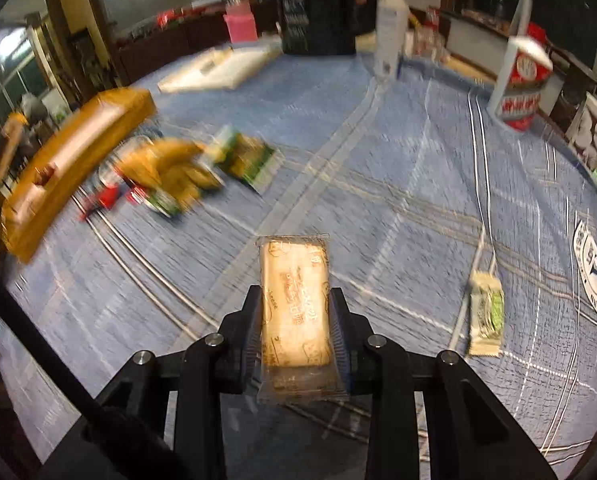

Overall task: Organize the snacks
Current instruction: 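Carry the cracker pack over the white tray with the left gripper while the right grasps the wafer bar, then open the left gripper to drop the cracker pack while the right drops the wafer bar into the tray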

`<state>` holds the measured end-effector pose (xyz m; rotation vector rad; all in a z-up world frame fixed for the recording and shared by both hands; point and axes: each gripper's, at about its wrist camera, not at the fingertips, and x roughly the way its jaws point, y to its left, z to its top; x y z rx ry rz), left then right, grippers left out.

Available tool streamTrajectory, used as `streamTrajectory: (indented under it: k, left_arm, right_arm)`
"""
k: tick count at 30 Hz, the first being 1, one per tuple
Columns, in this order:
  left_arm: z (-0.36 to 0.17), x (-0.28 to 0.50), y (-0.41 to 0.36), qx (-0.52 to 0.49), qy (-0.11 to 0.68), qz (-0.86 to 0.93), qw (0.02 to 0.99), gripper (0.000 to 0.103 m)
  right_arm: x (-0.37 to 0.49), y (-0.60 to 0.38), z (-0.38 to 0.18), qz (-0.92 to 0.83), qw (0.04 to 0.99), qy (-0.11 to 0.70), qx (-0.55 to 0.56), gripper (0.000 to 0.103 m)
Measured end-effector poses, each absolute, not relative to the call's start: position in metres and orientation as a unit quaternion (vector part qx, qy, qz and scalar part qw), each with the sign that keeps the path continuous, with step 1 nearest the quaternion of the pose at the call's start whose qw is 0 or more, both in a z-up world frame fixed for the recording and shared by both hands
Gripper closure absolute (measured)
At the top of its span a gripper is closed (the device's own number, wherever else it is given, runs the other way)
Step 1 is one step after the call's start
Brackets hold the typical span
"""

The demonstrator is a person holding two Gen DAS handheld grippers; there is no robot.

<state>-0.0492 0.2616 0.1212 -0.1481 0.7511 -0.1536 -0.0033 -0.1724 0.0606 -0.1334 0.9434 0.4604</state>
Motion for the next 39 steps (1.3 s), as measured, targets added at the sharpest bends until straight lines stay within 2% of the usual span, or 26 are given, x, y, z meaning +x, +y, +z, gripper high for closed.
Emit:
streamTrajectory:
  k: [8,14,18,23,29,39]
  left_arm:
    - [0.119,-0.012,0.293,-0.072,0.397,-0.043,0.914,0.033]
    - [0.096,0.034,0.311,-0.065,0.421,-0.007,0.905,0.033]
    - [0.076,0.052,0.32,-0.069,0.441,0.002,0.895,0.033]
    - [0.065,0.06,0.328,-0.06,0.446,0.017,0.893,0.033]
    - [0.058,0.062,0.345,-0.094,0.452,0.018,0.887,0.032]
    - [0.087,0.031,0.334,-0.058,0.406,0.037,0.911,0.027]
  right_arm:
    - [-0.007,-0.036,0.127,0.326,0.861,0.39,-0.007,0.071]
    - [0.006,0.094,0.111,0.36,0.842,0.4,-0.036,0.071]
    - [0.024,0.146,0.087,0.352,0.835,0.419,-0.056,0.071]
    - [0.041,0.174,0.063,0.342,0.83,0.436,-0.057,0.071]
    - [0.044,0.193,0.052,0.339,0.83,0.438,-0.069,0.068]
    - [0.028,0.188,0.07,0.324,0.856,0.394,-0.084,0.066]
